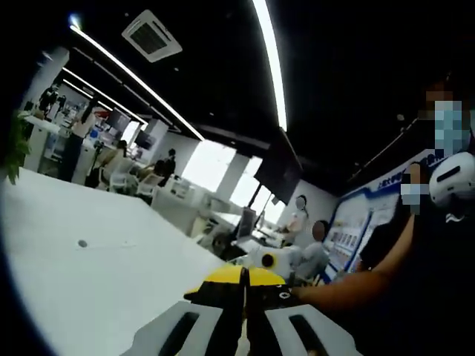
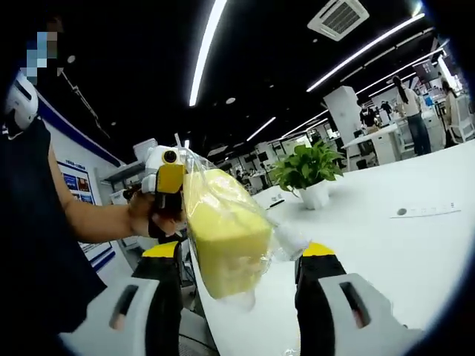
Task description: Compare the silicone blocks by pressing each to a similar depth, holding the contact briefly, and releasing to observe deformation and rebound differences across the visible hardness samples.
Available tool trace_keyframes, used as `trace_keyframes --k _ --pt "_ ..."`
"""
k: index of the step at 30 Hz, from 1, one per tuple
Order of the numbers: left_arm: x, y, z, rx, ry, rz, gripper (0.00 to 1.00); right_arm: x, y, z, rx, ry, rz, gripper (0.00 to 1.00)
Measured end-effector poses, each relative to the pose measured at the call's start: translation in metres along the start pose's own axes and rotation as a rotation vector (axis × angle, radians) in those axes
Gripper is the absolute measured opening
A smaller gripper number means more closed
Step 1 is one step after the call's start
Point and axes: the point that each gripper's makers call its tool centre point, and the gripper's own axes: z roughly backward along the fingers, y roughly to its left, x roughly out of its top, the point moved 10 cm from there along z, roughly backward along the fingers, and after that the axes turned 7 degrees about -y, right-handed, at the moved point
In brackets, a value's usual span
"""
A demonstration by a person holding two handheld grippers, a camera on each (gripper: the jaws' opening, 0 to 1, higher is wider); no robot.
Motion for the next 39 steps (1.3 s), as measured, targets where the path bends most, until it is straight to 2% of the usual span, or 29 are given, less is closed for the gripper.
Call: trace_keyframes --k 8,10,18,28,31,39 --pt "0.0001 -0.0005 -0.0009 -0.006 -0.005 0.007 0.00 0.0047 0.0026 -0.0021 0.027 -0.012 -0.009 0.35" --pt "-0.0008 0.0011 -0.0001 0.000 -0.006 0.008 0.00 0.0045 0.0038 -0.0031 0.031 0.002 0.004 0.32" --pt "0.0001 0.0023 0.0026 0.013 -0.021 0.017 0.00 0.0043 0.0061 -0.0024 0.035 0.003 -0.011 0.25" --pt "-0.0021 0.0014 0.0028 0.020 -0.007 -0.001 0.00 0.0042 0.0052 -0.0003 0.045 0.031 -0.028 0.14" --pt "-0.0027 0.0022 0.0031 0.025 -0.011 0.005 0.00 0.0046 0.0073 -0.0008 0.052 0.052 -0.066 0.11" --pt "-0.0033 0.0024 0.0023 0.034 -0.024 0.007 0.00 0.0081 0.0069 0.0000 0.041 0.061 -0.052 0.06"
